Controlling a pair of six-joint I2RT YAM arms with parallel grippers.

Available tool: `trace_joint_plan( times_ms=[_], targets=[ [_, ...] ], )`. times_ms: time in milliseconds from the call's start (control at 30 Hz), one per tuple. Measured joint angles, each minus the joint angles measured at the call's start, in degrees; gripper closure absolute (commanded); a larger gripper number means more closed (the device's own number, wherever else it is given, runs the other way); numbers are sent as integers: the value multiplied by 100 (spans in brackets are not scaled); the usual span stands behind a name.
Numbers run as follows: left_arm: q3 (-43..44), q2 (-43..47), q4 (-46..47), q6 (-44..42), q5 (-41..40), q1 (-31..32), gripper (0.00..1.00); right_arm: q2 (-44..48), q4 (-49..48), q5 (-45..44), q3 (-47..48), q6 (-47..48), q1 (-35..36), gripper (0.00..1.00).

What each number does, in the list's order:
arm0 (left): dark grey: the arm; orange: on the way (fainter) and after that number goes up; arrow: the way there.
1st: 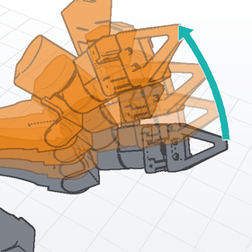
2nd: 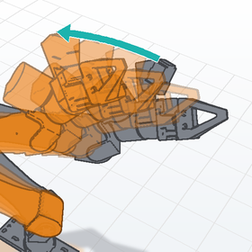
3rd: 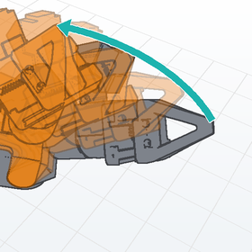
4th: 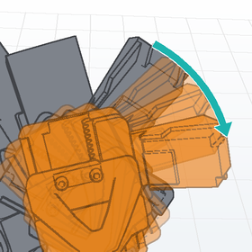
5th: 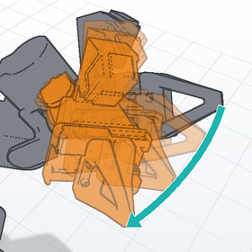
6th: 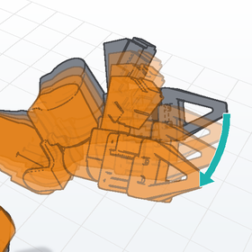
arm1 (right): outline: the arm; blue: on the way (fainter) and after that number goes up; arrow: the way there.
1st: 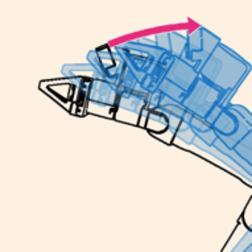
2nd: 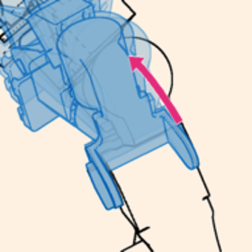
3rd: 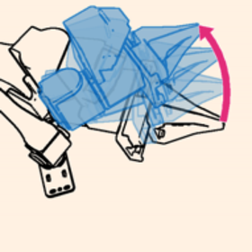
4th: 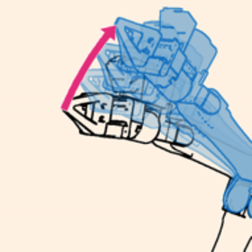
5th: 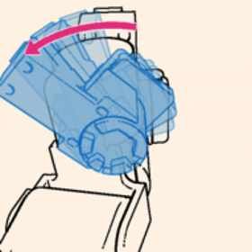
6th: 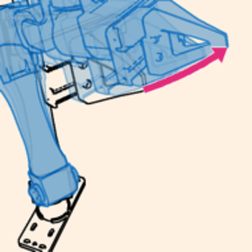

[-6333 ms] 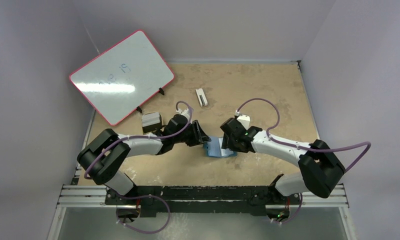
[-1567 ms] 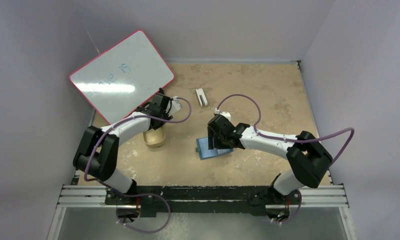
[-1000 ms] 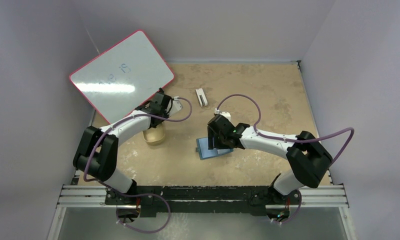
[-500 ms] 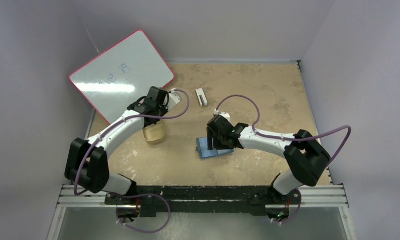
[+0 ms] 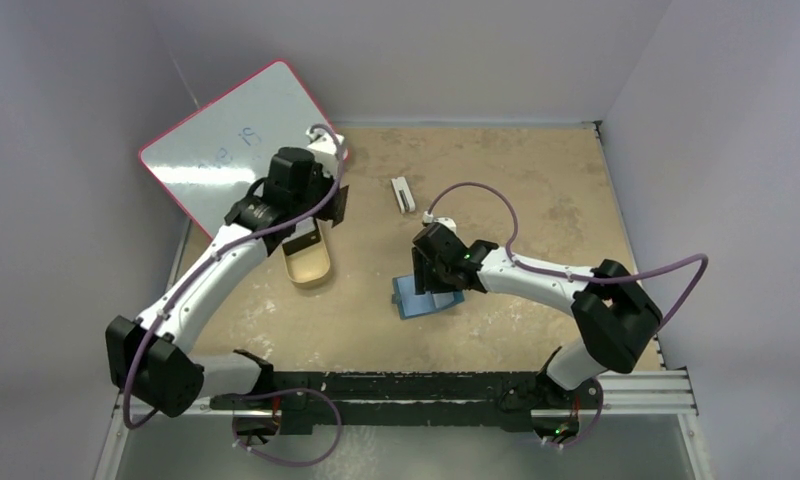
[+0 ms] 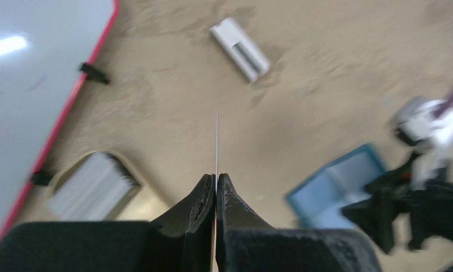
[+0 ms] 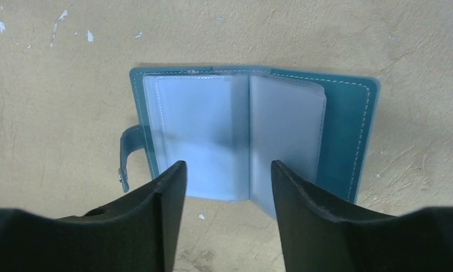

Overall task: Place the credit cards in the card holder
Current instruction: Pick up the credit card from the storage box, then insert the credit card into the card holder.

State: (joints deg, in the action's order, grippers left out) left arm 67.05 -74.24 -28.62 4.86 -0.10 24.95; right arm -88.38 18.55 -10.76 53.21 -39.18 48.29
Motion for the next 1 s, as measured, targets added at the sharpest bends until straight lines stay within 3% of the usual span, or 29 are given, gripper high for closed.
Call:
trace_joint_plan(
  times_ms=[133,233,367,533,733,1000],
  targets=[
    [-542,407,1158,1705,695,59,100,26,26,4,0,66,-144,54],
    [-1593,638,2284,2953,857,533,100,157,76,-2,0,87,-358,59],
    [-2494,448,3130,4030,1069,1263,100,461,37,4,-118,122,-638,65],
    [-3604,157,4656,5324,1025,1532,100,535,-157,160,-444,219,-903,69],
    [-4094,-660,6078,6262,883,1757,100,431,-234,195,-682,236,-946,74],
    [-4105,-1818,7545,6850,1154,1794,100,400,-538,306,-1051,146,-946,75]
  ],
)
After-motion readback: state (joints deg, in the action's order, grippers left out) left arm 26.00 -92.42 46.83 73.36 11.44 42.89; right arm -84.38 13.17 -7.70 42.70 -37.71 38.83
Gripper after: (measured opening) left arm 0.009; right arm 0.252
